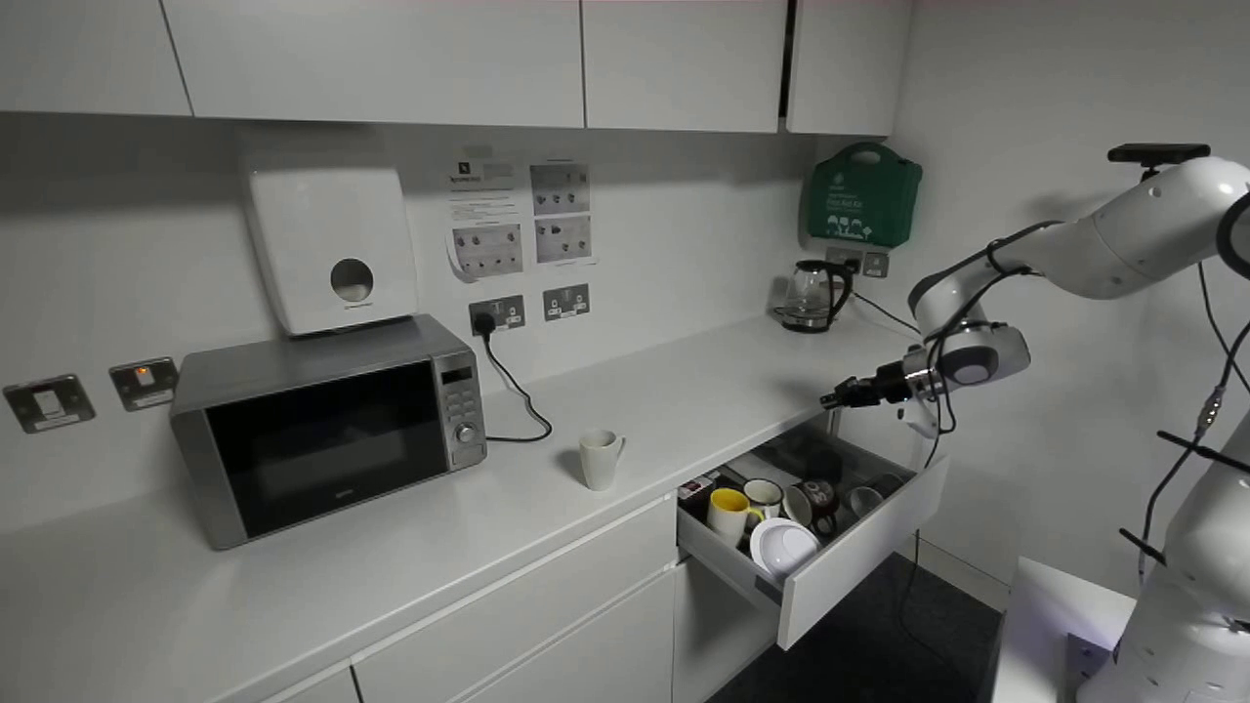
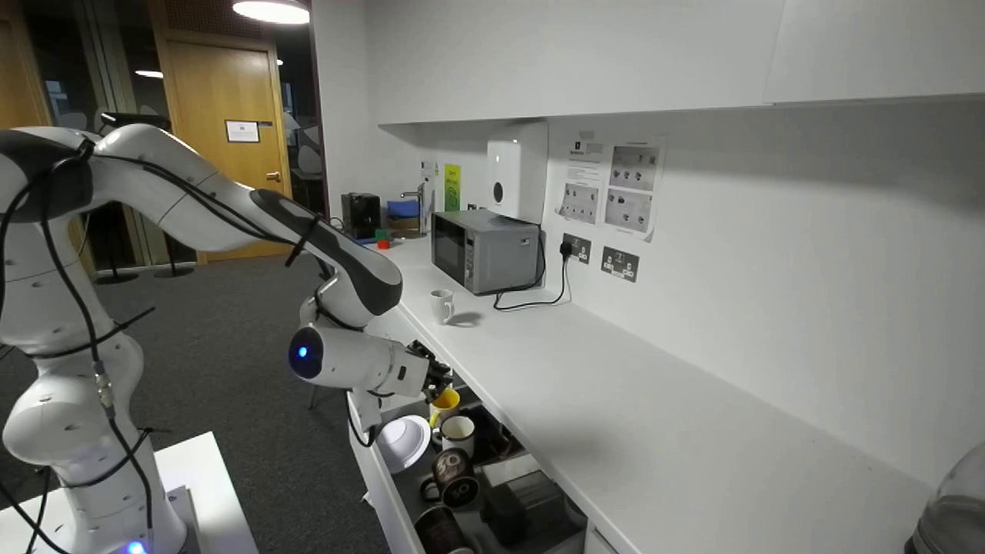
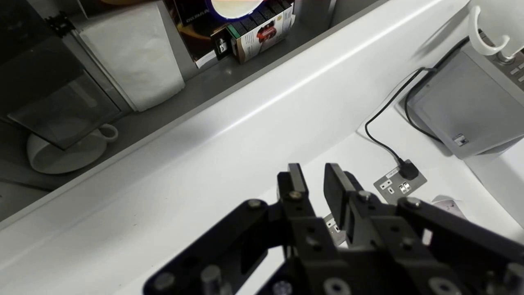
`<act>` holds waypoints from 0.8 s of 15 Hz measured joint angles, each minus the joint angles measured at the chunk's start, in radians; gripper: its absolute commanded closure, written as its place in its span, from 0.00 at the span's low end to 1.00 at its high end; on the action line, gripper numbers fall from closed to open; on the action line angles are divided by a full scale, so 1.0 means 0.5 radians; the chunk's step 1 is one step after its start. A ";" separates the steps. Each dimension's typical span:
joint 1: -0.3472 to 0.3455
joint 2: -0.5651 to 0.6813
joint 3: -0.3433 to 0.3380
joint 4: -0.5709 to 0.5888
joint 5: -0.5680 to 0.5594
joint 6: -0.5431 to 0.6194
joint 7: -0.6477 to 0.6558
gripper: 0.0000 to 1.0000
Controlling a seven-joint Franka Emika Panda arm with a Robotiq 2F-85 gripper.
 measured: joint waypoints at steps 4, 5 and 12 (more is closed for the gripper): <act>0.001 -0.012 0.022 0.007 0.000 0.001 0.000 0.16; 0.001 -0.018 0.029 0.007 0.000 0.001 0.000 0.09; 0.023 -0.103 0.090 0.009 0.000 0.025 -0.004 0.00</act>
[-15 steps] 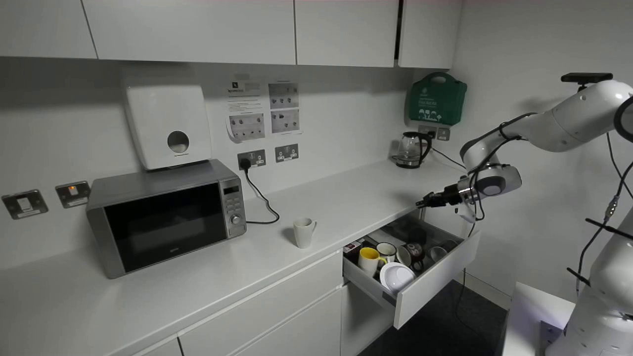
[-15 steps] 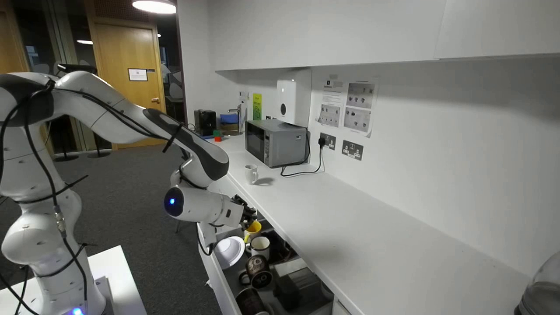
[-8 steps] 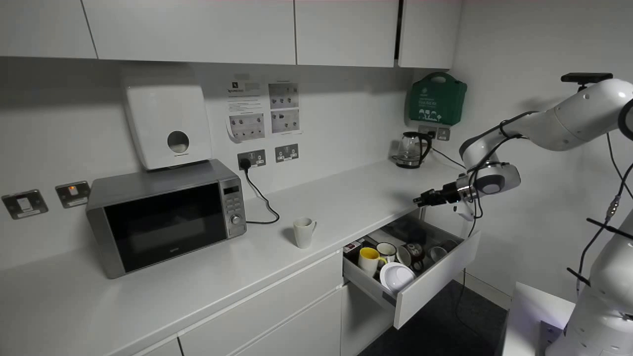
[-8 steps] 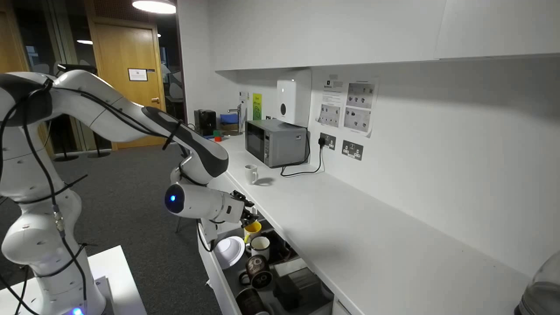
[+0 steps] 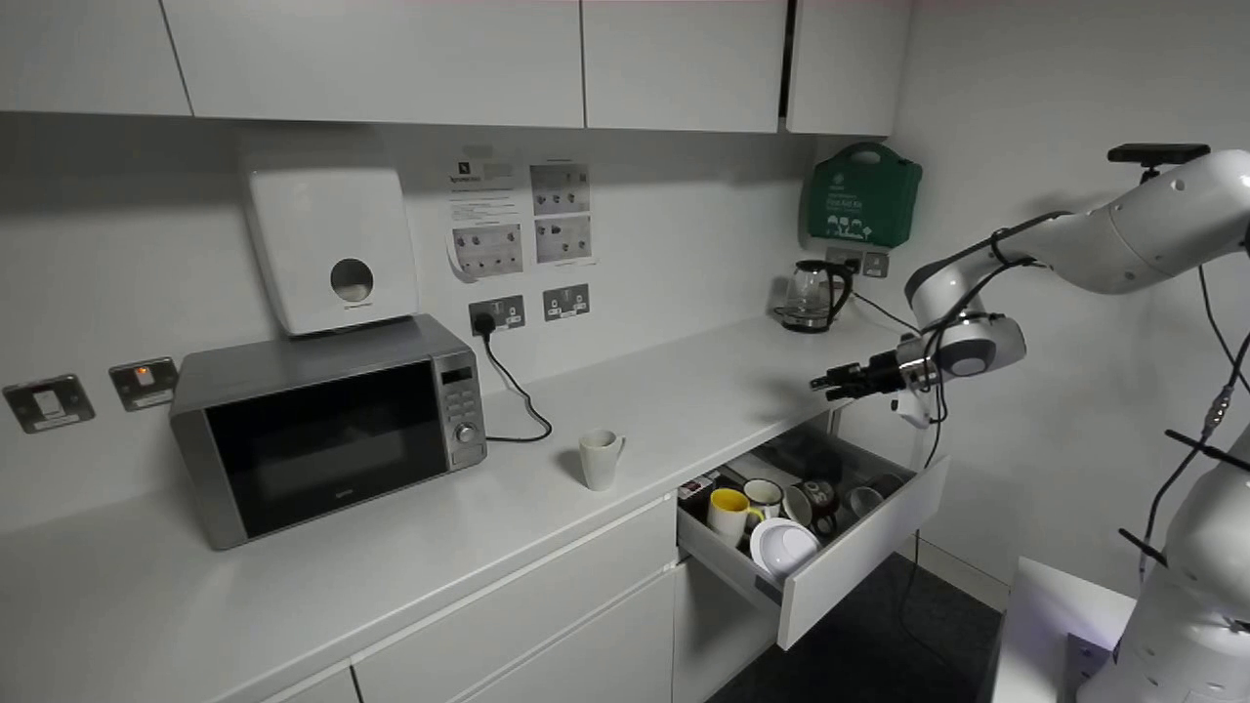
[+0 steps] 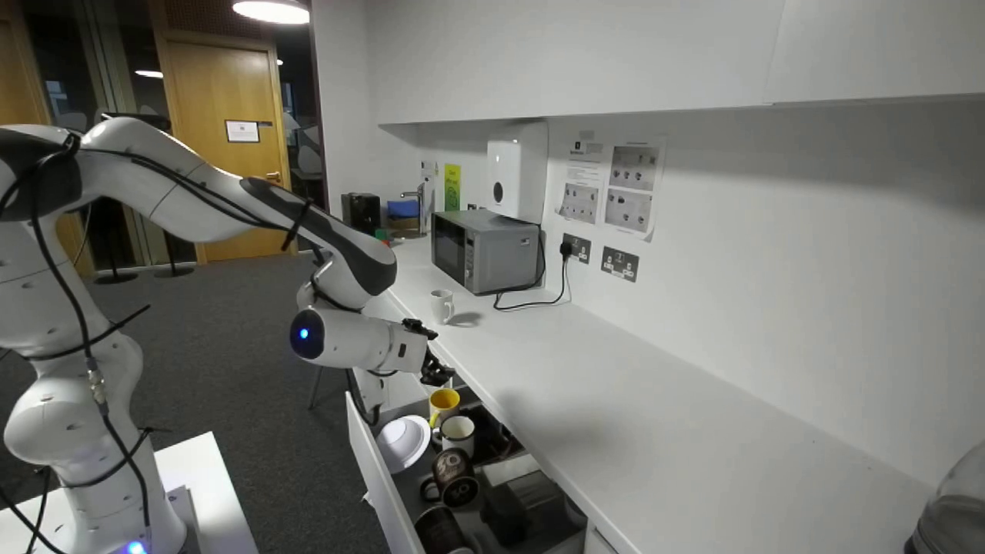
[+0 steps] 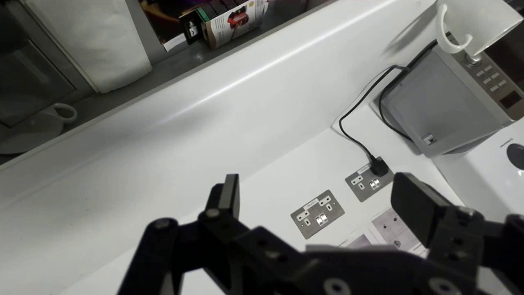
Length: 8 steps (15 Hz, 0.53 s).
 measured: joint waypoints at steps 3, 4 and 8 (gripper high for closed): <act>0.029 -0.038 0.083 0.020 0.000 0.074 -0.029 0.00; 0.047 -0.047 0.119 0.030 -0.005 0.102 -0.042 0.00; 0.119 -0.049 0.269 0.079 -0.086 0.195 -0.067 0.00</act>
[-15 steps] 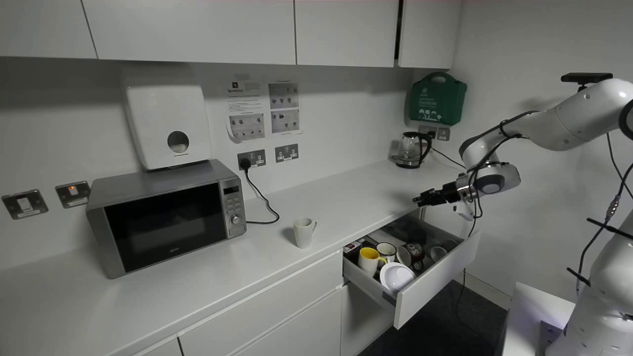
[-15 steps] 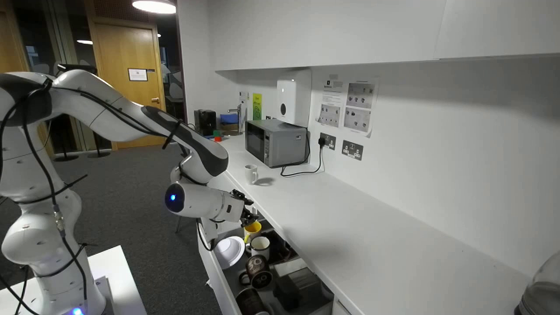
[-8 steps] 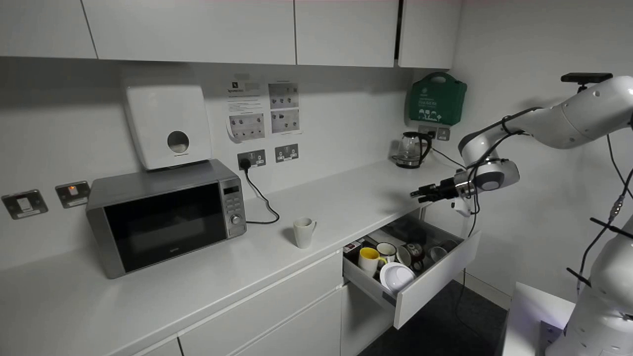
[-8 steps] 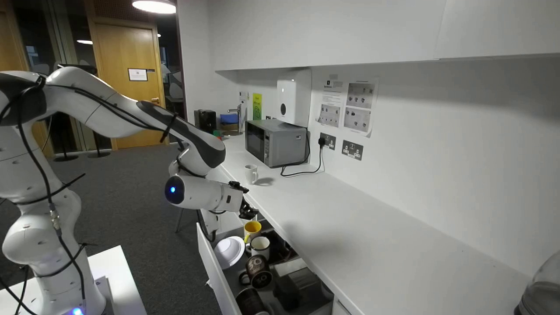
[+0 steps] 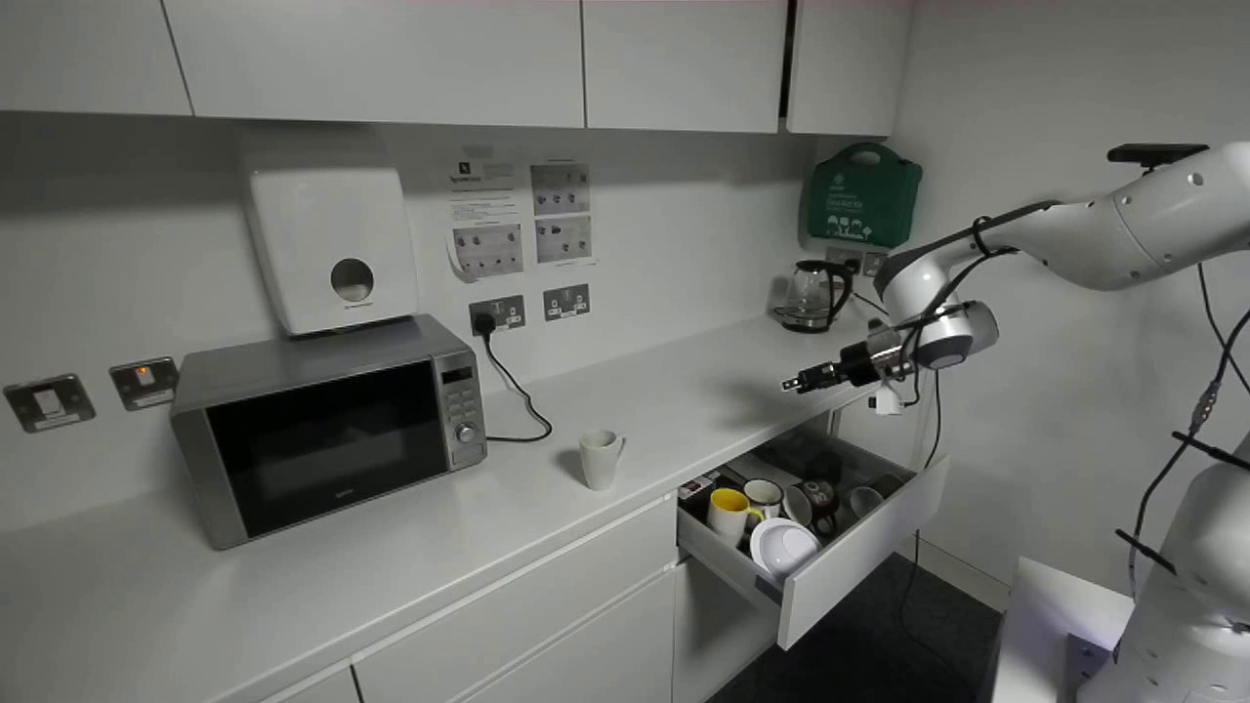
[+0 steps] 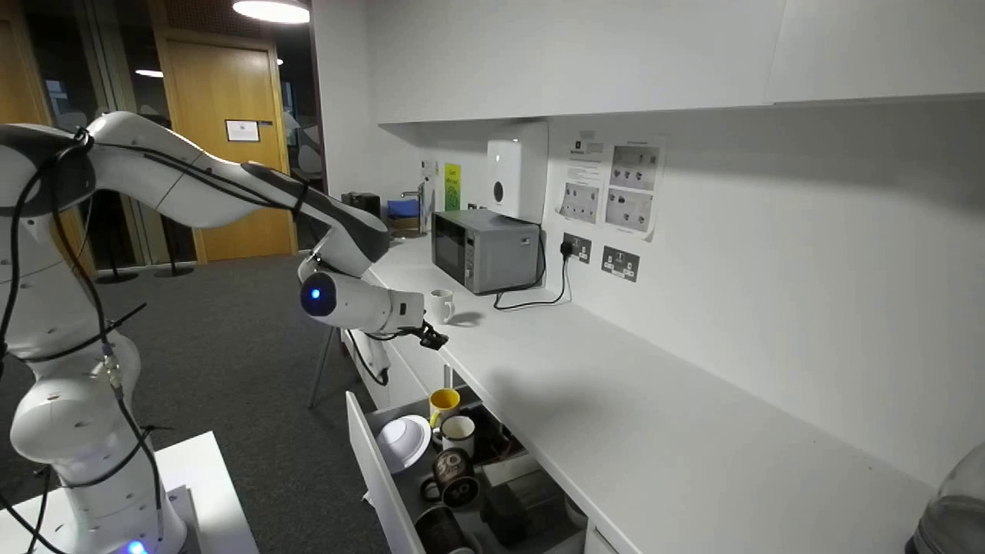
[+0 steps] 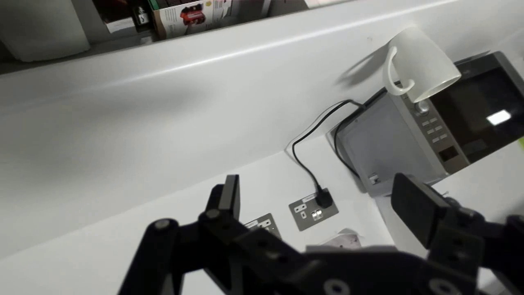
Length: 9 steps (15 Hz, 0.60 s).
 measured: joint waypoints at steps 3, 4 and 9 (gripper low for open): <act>0.036 0.010 0.083 0.038 -0.221 0.015 0.002 0.00; 0.041 0.016 0.107 0.052 -0.314 0.015 0.003 0.00; 0.066 0.097 0.201 0.162 -0.795 0.010 0.024 0.00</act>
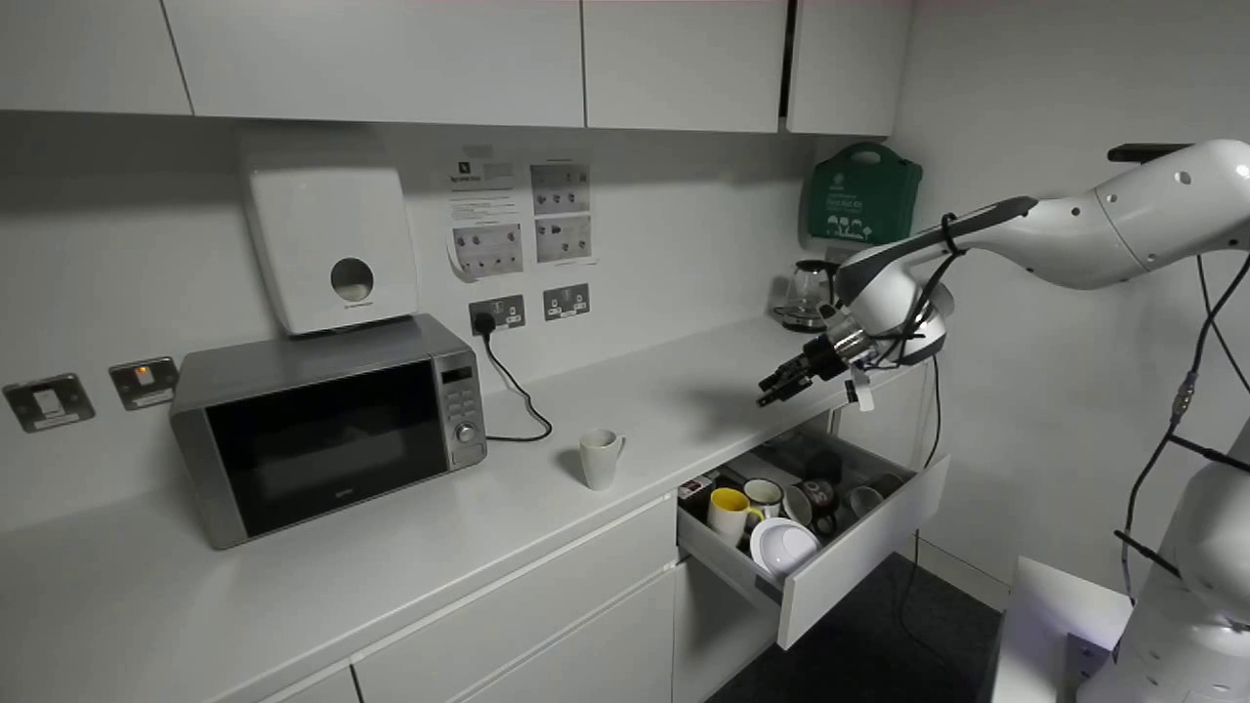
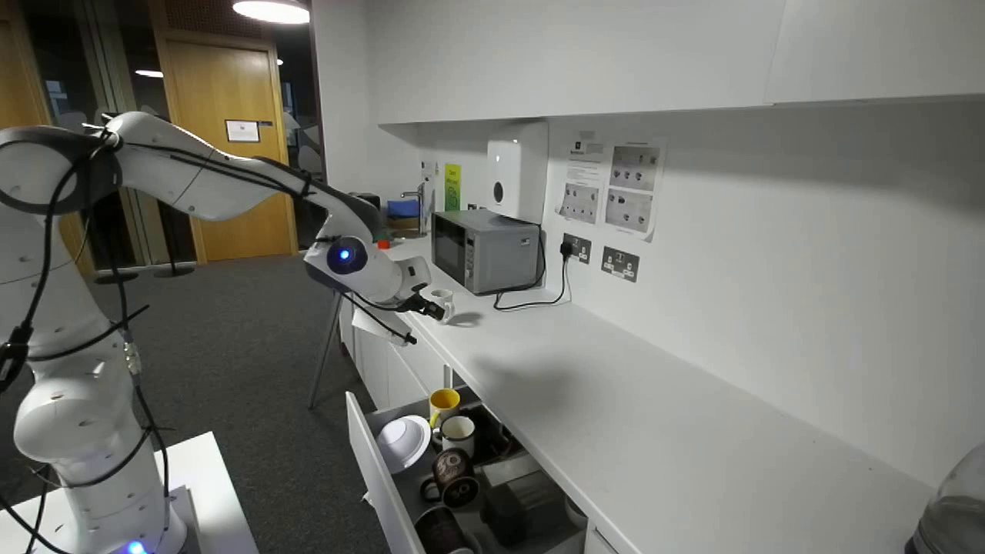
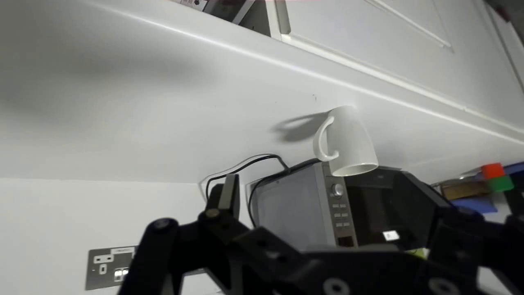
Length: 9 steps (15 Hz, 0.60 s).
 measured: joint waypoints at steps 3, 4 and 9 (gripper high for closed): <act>0.019 0.092 0.041 0.098 -0.214 -0.023 0.019 0.00; 0.024 0.123 0.050 0.134 -0.267 -0.039 0.024 0.00; 0.027 0.278 0.066 0.333 -0.476 -0.181 0.052 0.00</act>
